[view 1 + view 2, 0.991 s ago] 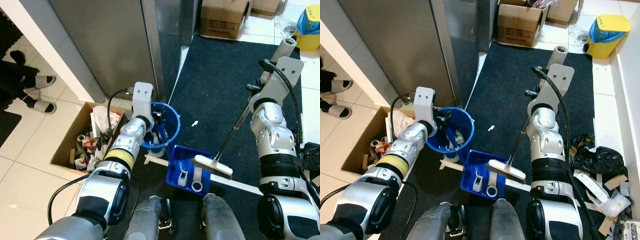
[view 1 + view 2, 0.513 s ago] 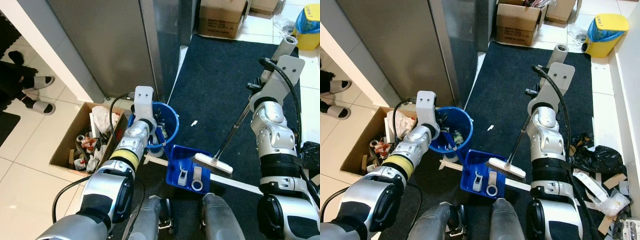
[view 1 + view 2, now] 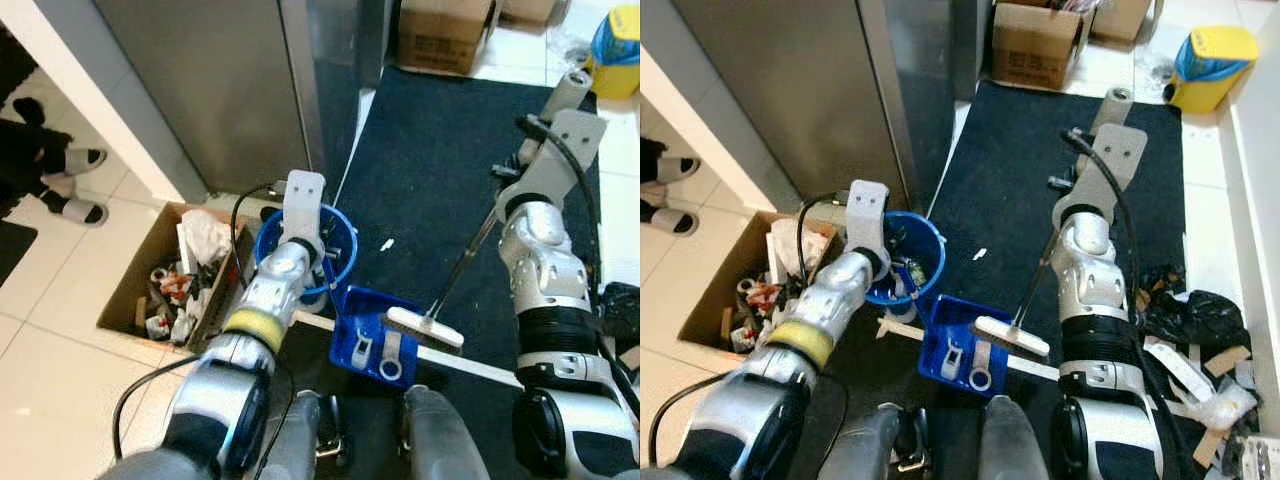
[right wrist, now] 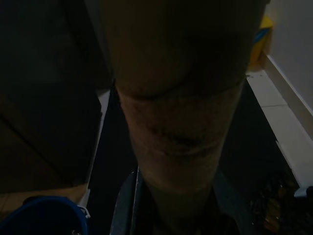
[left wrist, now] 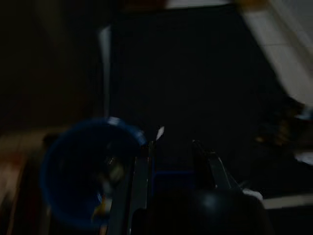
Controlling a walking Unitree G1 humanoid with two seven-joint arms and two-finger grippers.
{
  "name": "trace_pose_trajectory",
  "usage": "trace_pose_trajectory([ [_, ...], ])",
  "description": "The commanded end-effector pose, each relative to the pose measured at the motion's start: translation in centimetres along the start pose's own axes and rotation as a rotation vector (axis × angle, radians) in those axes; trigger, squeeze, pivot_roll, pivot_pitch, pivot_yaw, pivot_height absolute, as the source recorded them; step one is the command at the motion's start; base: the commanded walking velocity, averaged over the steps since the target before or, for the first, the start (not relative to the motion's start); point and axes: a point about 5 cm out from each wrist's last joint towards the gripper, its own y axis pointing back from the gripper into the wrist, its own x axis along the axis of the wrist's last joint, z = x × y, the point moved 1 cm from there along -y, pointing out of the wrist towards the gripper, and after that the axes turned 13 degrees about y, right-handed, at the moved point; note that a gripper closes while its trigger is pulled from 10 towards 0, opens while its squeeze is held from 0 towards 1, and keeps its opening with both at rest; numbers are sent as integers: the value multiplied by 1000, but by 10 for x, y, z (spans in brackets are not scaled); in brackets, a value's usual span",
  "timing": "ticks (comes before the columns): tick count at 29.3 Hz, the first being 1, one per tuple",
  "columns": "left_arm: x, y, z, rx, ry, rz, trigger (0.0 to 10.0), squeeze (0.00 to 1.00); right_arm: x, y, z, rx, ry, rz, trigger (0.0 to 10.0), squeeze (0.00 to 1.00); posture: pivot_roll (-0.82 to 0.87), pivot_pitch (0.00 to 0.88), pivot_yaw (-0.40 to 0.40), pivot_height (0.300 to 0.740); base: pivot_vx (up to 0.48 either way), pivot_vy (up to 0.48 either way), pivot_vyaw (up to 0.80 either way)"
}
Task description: Sweep floor
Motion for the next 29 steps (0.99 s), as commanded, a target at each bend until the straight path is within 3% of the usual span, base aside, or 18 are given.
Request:
trace_pose_trajectory([
  [1,15,6,2,-63,-76,19,10000,0,3,-1,-5,8,4,14,10000,0,-44,108,85,740,0,0,0],
  [3,20,17,7,-141,-52,9,10000,0,3,-2,-5,-1,11,21,10000,0,-32,101,82,740,0,0,0],
  [7,25,25,10,-176,-28,7,10000,0,8,-3,-2,-35,27,52,10000,0,-29,100,82,740,0,0,0],
  [9,26,33,10,-177,-1,-8,10000,0,21,-7,17,-141,62,135,10000,0,-18,88,80,740,0,0,0],
  [10,26,33,10,-177,-1,-8,10000,0,21,-7,17,-141,62,135,10000,0,-18,88,80,740,0,0,0],
  [14,24,36,9,-163,28,-32,10000,0,33,-10,44,-264,107,196,10000,0,-19,83,79,740,0,0,0],
  [16,18,35,11,-162,36,-67,10000,0,41,-13,71,-355,111,227,10000,0,-25,78,81,740,0,0,0],
  [19,17,35,13,-162,34,-73,10000,0,42,-13,78,-379,119,226,10000,0,-25,78,81,740,0,0,0],
  [23,16,35,15,-162,43,-86,10000,0,38,-13,91,-424,154,222,10000,0,-37,74,87,740,0,0,0],
  [26,27,38,18,-174,51,-63,10000,0,12,-16,96,-417,191,138,10000,0,-34,74,91,740,0,0,0],
  [29,34,38,18,-174,60,-45,10000,0,4,-16,95,-408,186,114,10000,0,-34,74,91,740,0,0,0],
])
